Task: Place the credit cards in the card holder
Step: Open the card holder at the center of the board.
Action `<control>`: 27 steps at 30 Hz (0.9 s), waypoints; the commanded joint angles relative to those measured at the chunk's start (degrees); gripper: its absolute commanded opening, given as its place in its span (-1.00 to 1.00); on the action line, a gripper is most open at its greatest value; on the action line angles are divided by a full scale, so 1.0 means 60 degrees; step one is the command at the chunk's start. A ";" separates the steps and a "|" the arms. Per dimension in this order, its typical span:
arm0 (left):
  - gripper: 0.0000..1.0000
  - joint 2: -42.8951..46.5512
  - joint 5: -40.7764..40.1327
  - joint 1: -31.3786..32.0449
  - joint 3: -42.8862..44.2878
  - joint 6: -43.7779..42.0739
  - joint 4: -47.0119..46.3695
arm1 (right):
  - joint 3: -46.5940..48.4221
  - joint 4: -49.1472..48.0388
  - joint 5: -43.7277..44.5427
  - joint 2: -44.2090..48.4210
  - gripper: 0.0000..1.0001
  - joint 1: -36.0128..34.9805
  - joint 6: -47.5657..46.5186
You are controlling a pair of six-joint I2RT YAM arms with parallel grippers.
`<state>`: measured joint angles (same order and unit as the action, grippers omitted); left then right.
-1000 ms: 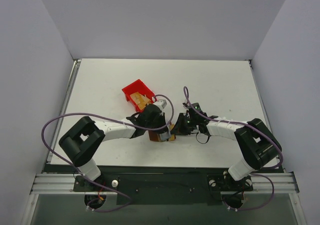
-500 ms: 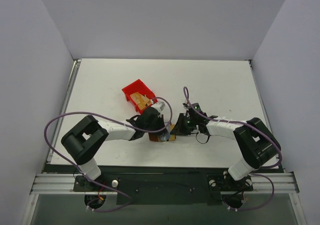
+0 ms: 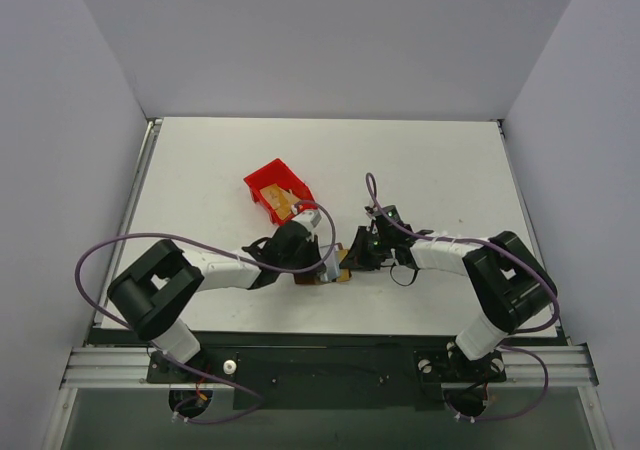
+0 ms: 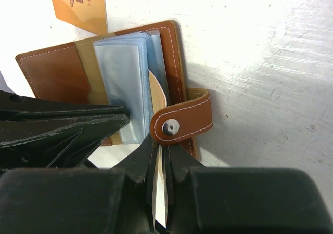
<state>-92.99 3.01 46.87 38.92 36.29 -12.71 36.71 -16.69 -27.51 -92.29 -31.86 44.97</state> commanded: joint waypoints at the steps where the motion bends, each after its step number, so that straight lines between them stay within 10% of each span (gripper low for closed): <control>1: -1.00 0.0249 -0.0398 -0.0180 -0.0465 -0.0263 0.1005 | -0.0068 0.0921 0.0908 -0.0395 -1.00 0.0051 -0.0244; 27: -1.00 0.0601 -0.0398 -0.0488 -0.1315 -0.0233 0.0903 | -0.0010 0.1213 0.1082 0.0189 -1.00 0.0124 -0.0361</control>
<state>-87.55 2.31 44.29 32.71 36.18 -12.25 36.91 -16.93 -27.66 -92.53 -31.68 45.21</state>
